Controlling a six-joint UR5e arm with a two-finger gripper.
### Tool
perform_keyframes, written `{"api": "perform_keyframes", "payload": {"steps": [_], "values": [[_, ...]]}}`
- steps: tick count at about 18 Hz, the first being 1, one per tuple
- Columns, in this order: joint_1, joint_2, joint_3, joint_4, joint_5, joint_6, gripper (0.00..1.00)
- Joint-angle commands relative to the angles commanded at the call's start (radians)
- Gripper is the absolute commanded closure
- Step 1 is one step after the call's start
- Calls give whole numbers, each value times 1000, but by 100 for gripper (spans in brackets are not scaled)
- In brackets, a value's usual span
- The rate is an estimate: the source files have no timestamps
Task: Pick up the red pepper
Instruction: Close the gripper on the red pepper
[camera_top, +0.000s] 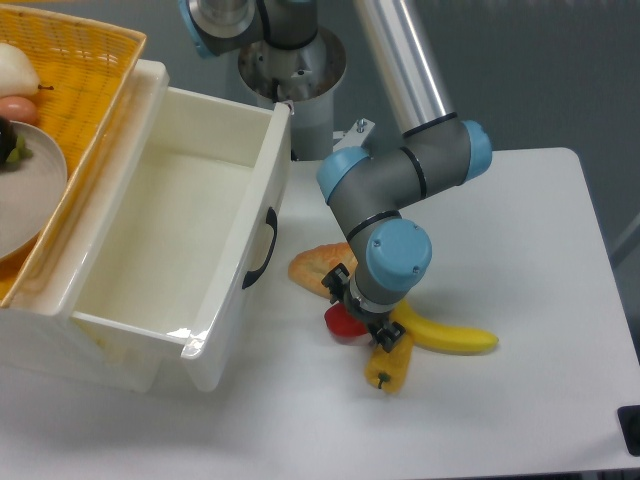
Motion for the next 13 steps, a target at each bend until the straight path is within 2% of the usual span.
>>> {"api": "perform_keyframes", "payload": {"steps": [13], "values": [[-5,-2,-40,9,0,49,0]]}}
